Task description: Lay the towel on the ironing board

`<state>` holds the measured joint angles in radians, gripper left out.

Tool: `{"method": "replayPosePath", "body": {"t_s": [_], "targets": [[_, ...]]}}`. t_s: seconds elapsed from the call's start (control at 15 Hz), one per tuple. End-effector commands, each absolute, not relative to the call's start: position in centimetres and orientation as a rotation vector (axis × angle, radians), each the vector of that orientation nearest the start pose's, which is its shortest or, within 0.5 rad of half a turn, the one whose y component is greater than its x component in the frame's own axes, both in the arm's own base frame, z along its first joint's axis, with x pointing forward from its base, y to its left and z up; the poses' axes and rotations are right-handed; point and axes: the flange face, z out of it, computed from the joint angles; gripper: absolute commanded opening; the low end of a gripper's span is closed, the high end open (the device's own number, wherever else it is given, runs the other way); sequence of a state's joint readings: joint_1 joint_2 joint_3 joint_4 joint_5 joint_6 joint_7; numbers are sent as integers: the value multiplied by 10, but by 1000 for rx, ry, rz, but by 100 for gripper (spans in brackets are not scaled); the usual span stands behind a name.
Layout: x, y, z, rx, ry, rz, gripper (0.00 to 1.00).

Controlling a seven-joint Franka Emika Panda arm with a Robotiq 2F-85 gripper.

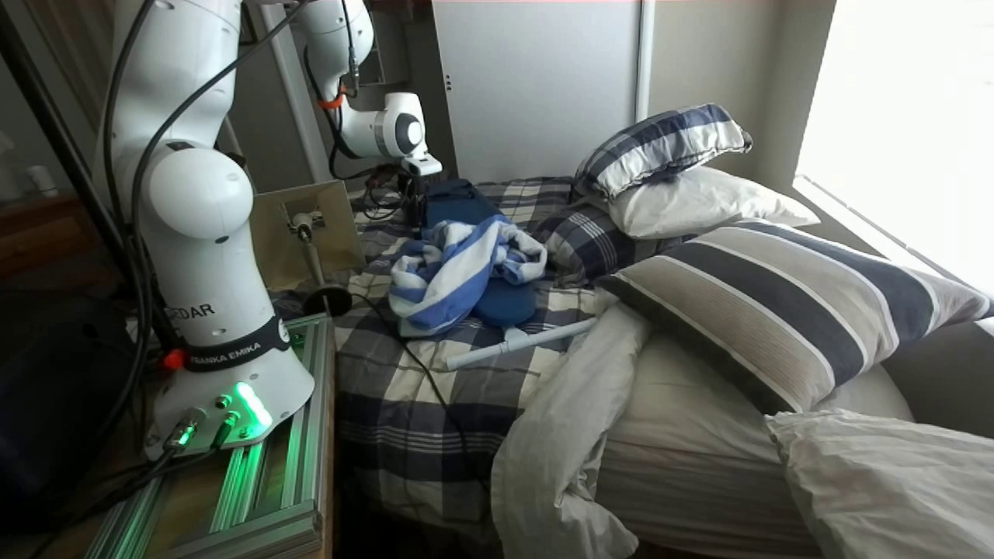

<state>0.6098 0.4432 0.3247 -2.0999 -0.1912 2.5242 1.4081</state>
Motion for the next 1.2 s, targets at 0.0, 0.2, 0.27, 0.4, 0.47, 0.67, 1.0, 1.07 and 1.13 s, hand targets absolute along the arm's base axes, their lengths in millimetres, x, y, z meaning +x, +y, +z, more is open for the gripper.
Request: {"method": "replayPosePath", "body": {"t_s": [0.0, 0.2, 0.27, 0.4, 0.47, 0.67, 1.0, 1.07, 1.13], "targets": [[343, 463, 212, -3066, 479, 90, 100], [339, 459, 207, -3067, 430, 167, 100], [338, 459, 204, -3070, 420, 187, 100], [337, 458, 200, -3068, 402, 215, 100], [337, 458, 197, -3069, 397, 225, 100], [333, 457, 188, -3075, 385, 282, 100], [330, 458, 175, -3066, 388, 340, 87], [329, 458, 174, -3072, 395, 351, 74], [330, 459, 174, -3064, 401, 360, 68]]}}
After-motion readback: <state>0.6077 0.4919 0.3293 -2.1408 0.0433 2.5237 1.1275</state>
